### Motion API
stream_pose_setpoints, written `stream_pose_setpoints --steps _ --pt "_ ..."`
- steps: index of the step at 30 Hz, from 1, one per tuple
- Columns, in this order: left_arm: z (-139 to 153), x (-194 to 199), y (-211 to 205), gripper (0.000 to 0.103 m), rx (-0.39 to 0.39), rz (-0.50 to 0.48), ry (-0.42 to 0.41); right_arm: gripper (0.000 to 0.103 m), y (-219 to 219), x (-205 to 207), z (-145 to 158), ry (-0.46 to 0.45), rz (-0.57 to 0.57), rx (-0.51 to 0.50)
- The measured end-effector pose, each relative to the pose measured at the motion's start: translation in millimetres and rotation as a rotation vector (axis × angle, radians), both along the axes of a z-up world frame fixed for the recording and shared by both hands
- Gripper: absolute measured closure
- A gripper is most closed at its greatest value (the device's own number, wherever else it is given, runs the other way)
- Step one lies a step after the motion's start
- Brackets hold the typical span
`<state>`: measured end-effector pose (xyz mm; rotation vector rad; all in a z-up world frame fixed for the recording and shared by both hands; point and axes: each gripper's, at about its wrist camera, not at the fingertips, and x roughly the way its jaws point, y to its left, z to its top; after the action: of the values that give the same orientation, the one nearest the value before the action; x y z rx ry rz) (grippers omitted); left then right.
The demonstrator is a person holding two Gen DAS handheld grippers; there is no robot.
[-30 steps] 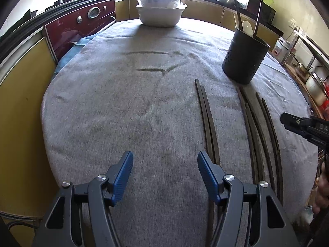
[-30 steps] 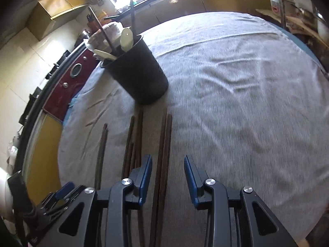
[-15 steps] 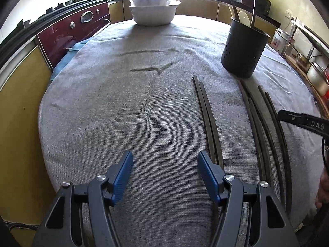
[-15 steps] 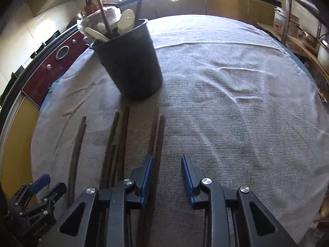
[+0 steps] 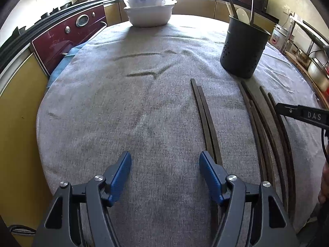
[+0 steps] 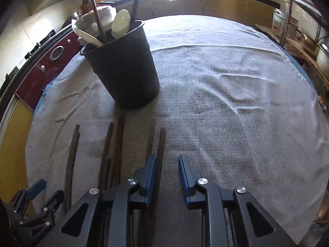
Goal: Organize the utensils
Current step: 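Position both open tools above the remaining dark chopsticks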
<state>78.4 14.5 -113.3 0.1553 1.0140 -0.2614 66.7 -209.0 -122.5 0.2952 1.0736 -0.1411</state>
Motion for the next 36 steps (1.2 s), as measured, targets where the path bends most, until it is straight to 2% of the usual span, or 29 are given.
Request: stream_pose_setpoints --steps 3,7,14,19,28,31,36 --pt "0.3 6.0 -0.9 0.029 0.017 -0.006 0.006 0.08 -3.4 -1.9 0.7 0.02 -0.027 -0.024" --pt "-0.7 12.9 3.4 0.023 0.013 0.009 0.029 0.079 -8.0 -1.8 1.0 0.04 -0.043 0.006" --pt "0.7 23.1 0.3 0.023 -0.002 0.008 0.079 0.079 -7.1 4.0 -1.3 0.059 -0.024 0.049" --pt "3.4 23.3 0.5 0.023 -0.044 0.005 0.089 0.079 -12.3 5.1 -4.1 0.054 -0.02 0.086" --pt "1.1 27.6 -4.6 0.023 -0.04 -0.016 0.079 0.079 -17.7 9.2 -6.4 0.052 -0.009 0.078" --pt "-0.4 32.6 -3.4 0.02 -0.041 -0.014 0.075 0.079 -13.3 4.9 -5.3 0.049 -0.012 0.084" --pt "-2.8 39.9 -13.3 0.019 -0.037 -0.006 0.095 0.079 -12.0 4.6 -4.7 0.045 -0.014 0.082"
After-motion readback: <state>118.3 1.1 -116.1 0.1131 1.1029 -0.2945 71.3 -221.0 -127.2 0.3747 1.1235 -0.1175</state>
